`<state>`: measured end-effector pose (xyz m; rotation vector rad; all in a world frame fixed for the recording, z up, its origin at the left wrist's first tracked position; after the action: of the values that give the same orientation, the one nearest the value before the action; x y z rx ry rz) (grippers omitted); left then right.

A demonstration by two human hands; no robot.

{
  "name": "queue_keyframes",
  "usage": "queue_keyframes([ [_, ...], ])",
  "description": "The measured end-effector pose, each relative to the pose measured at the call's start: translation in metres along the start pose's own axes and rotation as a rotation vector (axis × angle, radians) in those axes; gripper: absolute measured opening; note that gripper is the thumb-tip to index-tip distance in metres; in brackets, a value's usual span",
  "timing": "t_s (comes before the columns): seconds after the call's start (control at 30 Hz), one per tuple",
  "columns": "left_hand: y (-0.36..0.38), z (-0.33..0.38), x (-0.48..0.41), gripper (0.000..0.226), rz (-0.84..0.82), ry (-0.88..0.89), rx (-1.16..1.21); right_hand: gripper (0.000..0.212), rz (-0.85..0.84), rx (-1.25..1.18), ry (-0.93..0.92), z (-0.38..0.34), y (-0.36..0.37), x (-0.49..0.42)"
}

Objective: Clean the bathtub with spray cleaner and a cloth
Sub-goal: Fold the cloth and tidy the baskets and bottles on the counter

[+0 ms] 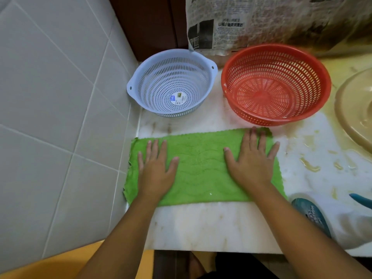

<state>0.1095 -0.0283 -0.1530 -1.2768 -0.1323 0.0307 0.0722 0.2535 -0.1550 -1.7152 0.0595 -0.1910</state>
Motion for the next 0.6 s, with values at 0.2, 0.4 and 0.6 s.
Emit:
queue_keyframes([
  [0.2, -0.003, -0.014, 0.008, 0.075, 0.063, -0.046, -0.03, 0.078, -0.024, -0.025, -0.316, -0.052, -0.001, 0.026],
  [0.4, 0.007, 0.009, 0.027, 0.062, -0.016, 0.083, -0.143, 0.078, -0.07, 0.031, -0.357, -0.053, 0.012, 0.039],
  [0.6, 0.007, -0.002, 0.038, 0.068, -0.016, 0.012, -0.193, 0.079, -0.076, 0.044, -0.199, -0.024, 0.007, 0.052],
])
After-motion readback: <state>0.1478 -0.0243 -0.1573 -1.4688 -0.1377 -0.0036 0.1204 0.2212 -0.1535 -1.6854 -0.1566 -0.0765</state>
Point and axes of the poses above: each hand's wrist, its own x-axis away from the middle knuckle, its own y-axis out of the palm, z = x × y, the point moved 3 cm from there along -x, towards the middle knuckle, and after that the axes turned 1 degree about y, right-handed, at the moved point
